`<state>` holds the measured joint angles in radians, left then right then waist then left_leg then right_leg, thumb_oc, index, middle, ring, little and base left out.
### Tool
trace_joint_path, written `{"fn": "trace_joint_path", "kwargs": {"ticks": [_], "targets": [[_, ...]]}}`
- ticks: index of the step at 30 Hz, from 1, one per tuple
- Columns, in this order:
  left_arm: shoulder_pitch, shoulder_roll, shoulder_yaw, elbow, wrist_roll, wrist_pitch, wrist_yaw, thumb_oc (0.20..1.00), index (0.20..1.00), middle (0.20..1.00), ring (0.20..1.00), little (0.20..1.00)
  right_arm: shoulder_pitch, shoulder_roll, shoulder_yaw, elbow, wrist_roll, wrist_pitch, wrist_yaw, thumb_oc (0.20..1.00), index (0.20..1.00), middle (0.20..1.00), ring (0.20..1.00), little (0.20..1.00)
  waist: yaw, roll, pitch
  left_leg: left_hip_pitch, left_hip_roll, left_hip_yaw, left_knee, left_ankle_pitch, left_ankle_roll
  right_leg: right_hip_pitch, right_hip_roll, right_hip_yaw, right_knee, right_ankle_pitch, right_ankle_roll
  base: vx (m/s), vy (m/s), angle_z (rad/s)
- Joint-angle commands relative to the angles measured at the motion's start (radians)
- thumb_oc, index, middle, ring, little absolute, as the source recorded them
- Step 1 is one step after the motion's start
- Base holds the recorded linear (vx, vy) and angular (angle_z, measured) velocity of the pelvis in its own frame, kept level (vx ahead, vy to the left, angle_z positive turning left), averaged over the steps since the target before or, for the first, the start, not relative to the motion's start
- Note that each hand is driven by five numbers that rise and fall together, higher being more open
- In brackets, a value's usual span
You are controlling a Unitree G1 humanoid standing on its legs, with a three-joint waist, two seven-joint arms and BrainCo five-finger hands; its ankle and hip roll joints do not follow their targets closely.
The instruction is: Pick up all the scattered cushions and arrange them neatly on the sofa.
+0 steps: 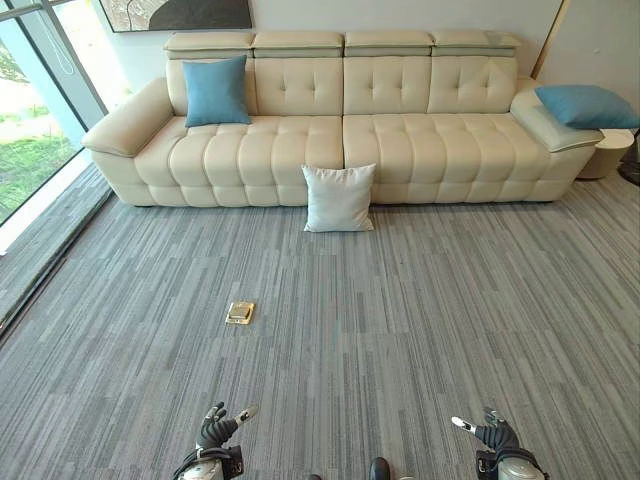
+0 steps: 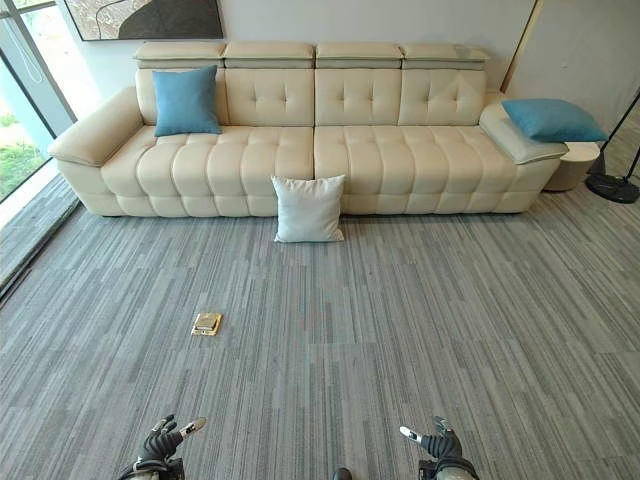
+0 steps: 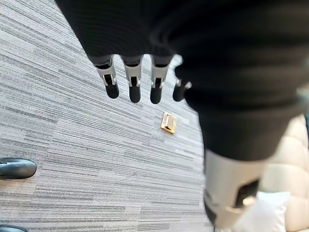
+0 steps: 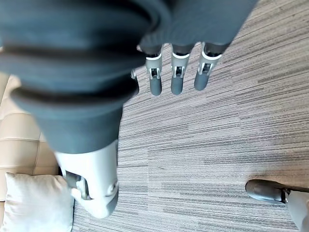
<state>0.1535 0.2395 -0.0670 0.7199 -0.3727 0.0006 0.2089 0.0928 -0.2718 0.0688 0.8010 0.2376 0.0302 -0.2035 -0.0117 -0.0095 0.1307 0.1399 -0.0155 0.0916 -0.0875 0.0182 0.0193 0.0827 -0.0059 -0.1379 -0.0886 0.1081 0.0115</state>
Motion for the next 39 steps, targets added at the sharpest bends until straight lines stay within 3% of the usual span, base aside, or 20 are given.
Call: {"fn": "trace_joint_path", "kwargs": {"ticks": [1,12,39], "targets": [[-0.046,0.009,0.004,0.006,0.022,-0.022,-0.001,1.000,1.000,1.000,1.000,1.000,-0.048,-0.037,0.026,0.023,-0.006,-0.017,0.008,1.000,1.000,1.000,1.000,1.000,0.004,-0.008,-0.004,0.016,0.004,0.042,0.000,-0.070,-0.047,0.072,-0.023,-0.023,0.001,-0.170,0.065,0.00,0.000,0.00],[-0.043,0.000,0.015,0.024,0.002,-0.021,0.008,1.000,1.000,1.000,1.000,1.000,-0.051,-0.023,0.019,0.053,0.048,-0.018,0.026,1.000,1.000,1.000,1.000,1.000,0.009,-0.010,-0.004,0.017,0.004,0.036,0.000,-0.070,-0.049,0.076,-0.022,-0.030,0.001,-0.175,0.064,0.00,0.000,0.00],[-0.031,-0.001,0.007,0.057,0.000,-0.007,-0.013,1.000,1.000,1.000,1.000,1.000,-0.038,-0.026,0.023,0.074,0.017,-0.007,0.019,1.000,1.000,1.000,1.000,1.000,0.019,-0.005,0.002,0.009,0.000,0.015,0.000,-0.071,-0.045,0.077,-0.028,-0.052,0.001,-0.179,0.067,0.00,0.001,0.02]]}}
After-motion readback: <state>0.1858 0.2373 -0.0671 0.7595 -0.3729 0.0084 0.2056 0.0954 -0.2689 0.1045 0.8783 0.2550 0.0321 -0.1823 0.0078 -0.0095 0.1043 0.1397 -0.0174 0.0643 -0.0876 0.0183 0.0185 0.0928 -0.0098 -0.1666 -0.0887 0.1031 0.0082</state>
